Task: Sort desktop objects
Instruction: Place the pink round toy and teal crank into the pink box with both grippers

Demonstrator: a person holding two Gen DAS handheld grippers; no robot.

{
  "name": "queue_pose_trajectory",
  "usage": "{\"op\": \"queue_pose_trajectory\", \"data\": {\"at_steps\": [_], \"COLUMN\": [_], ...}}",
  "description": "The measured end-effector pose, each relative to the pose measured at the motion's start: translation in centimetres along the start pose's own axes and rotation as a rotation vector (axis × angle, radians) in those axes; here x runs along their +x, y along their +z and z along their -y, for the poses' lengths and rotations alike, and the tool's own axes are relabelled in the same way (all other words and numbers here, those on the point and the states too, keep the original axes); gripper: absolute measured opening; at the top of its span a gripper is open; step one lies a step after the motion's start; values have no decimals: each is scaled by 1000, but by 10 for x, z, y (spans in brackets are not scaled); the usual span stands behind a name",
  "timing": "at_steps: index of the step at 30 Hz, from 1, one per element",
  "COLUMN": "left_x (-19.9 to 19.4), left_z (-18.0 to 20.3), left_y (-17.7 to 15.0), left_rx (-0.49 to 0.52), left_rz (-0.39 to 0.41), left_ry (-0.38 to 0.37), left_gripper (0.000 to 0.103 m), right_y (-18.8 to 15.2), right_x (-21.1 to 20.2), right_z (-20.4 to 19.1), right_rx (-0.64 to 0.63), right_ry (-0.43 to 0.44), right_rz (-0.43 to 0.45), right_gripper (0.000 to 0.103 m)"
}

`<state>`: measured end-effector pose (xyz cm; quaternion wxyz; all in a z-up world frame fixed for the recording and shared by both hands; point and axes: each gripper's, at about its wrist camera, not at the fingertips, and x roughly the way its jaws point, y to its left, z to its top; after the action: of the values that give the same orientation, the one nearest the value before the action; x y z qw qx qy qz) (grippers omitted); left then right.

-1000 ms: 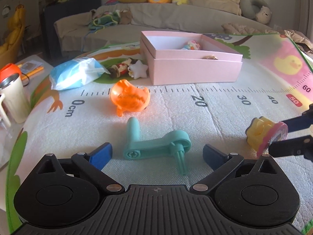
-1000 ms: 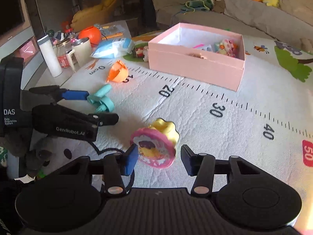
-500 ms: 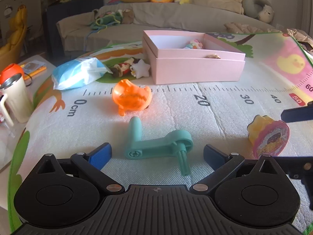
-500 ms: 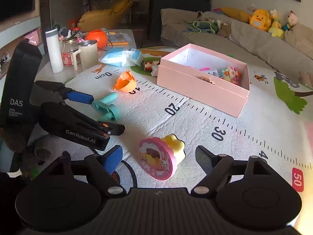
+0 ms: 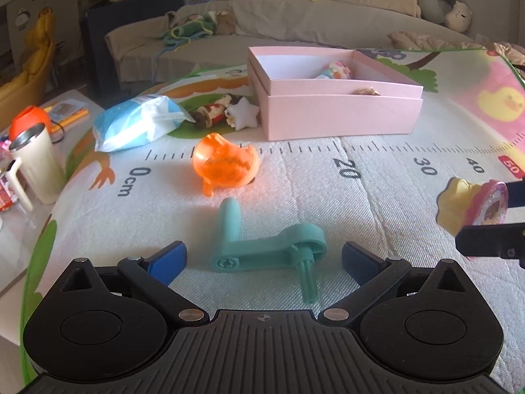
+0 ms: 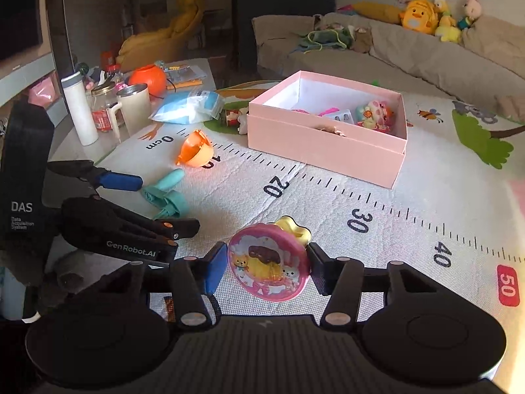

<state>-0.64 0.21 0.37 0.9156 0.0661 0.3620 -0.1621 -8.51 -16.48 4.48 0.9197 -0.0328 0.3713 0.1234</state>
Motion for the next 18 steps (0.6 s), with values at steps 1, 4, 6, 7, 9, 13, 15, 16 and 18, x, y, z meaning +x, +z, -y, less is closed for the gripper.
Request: {"op": "queue_pose_trajectory", "data": {"at_steps": [1, 4, 6, 7, 9, 13, 15, 16, 18], "left_x": [0, -2, -6, -11, -27, -69, -76, -74, -61], "left_z": [1, 8, 8, 8, 9, 14, 20, 23, 32], "left_y": [2, 5, 6, 6, 9, 48, 77, 91, 116], "left_rx": [0, 33, 45, 52, 71, 117, 168, 190, 223], "left_rz": [0, 5, 5, 12, 43, 213, 311, 350, 397], "left_ry": [-6, -3, -6, -7, -20, -53, -45, -36, -3], "left_gripper": [103, 80, 76, 76, 76, 76, 76, 76, 76], "right_y": [0, 1, 3, 5, 13, 43, 64, 78, 101], "right_x": [-2, -10, -20, -25, -42, -80, -91, -94, -90], "right_z": [4, 17, 24, 28, 36, 56, 66, 70, 79], "right_rx": [23, 91, 122, 129, 135, 132, 125, 119, 119], "right_ry": [21, 80, 110, 119, 123, 96, 86, 83, 82], "right_rz": [-11, -38, -45, -42, -12, 99, 154, 183, 221], "right_gripper": [53, 52, 52, 52, 52, 52, 52, 52, 52]}}
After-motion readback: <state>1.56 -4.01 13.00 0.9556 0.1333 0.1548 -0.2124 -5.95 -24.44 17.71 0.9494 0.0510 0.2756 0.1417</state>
